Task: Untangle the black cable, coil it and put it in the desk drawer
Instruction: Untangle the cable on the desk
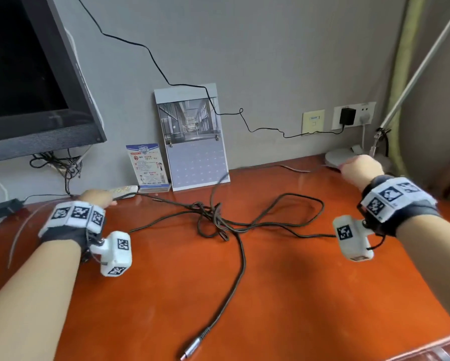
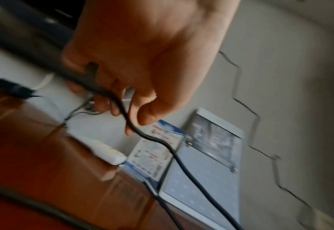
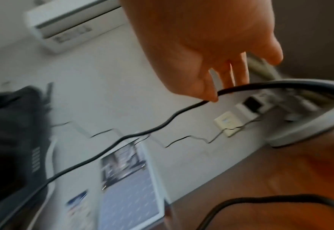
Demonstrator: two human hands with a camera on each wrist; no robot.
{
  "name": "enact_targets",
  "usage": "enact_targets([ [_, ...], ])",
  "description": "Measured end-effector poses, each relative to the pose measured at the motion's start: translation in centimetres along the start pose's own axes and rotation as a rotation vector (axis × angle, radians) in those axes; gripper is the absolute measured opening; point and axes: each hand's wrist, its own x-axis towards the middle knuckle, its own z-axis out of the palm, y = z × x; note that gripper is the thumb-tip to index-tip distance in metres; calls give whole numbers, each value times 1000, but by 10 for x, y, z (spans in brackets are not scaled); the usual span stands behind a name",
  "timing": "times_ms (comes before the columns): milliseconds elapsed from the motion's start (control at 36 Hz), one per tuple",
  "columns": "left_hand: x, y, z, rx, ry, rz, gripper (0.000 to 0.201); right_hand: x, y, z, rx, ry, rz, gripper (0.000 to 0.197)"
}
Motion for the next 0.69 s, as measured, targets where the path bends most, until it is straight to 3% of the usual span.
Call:
enact_targets([
  [111,-3,36,18,181,29,130,37,-32,-33,22,-365,94,-334,47],
  [222,-41,85,45,273,-57,599,70,-79,-76,47,-488,62,-852,64],
  [306,-58,111,67,358,-153,803,65,-117,-101,66,-435,-53,-1089,50],
  [361,-62,120,80,300,-174,800,61,-135,-110,78,-368,-149,-1013,32],
  [417,-66,125,86,270,-187,791,58,-144,-117,90,-211,-277,-834,23],
  [500,-71,128,89,251,-216,802,54,-141,-122,104,-75,-393,-627,36],
  [556,-75,129,87,253,-242,794,46,-140,-124,106,-75,-353,-580,38],
  [639,-86,135,82,470,-272,791,44,-138,-128,106,-137,-148,-638,38],
  [694,-95,139,80,546,-250,796,45,-137,-134,103,-187,-122,-668,44],
])
